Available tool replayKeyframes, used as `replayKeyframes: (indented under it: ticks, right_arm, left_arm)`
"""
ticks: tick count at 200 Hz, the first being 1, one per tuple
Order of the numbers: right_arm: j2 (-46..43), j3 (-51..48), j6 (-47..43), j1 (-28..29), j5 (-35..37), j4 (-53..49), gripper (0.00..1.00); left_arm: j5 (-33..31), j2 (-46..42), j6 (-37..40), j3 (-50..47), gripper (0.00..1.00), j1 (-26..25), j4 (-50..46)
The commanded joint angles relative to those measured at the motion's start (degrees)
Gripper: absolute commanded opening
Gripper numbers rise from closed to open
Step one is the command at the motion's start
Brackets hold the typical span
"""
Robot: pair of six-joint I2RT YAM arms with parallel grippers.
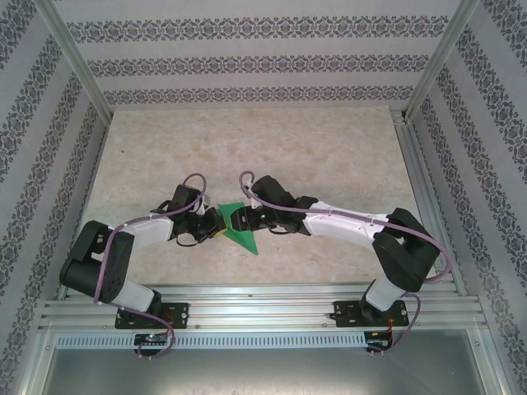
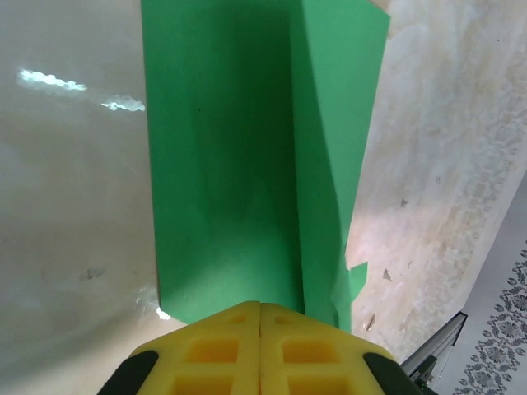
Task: Fold a paper plane with a square sheet of paper (fold left side to right side)
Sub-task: Fourth fold the wing at the center of the table.
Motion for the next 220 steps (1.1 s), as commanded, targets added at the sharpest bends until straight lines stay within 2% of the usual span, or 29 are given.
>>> replayKeyframes:
  ticks: [1, 91, 156, 194, 212, 220]
  right_arm:
    - [4.14, 3.39, -5.75, 1.66, 0.68, -4.99, 0.48]
    - [10.69, 5.92, -9.69, 0.95, 2.30, -4.08, 0.38]
    - [12.57, 7.21, -9.88, -1.55, 2.57, -3.34, 0.22]
    - [12.87, 8.04, -10.58, -2.61, 1.39, -4.06, 0.14]
    - [12.93, 8.21, -10.91, -2.88, 0.90, -4.13, 0.14]
    - [13.15, 8.45, -10.94, -3.06, 0.32, -4.34, 0.19]
  left_arm:
    - [0.32, 1.33, -1.18, 1.33, 0.06, -0.77, 3.95]
    - [-0.43, 2.80, -1.53, 3.73, 0.05, -0.91, 3.63]
    - [-0.60, 3.33, -0.74, 5.28, 0.05, -0.96, 1.99]
    - [-2.76, 2.67, 1.14, 5.79, 0.05, -0.96, -1.54]
    - [-4.49, 2.86, 1.93, 5.67, 0.06, -0.97, -3.00]
    - [-4.40, 3.46, 1.89, 5.49, 0.06, -0.94, -2.68]
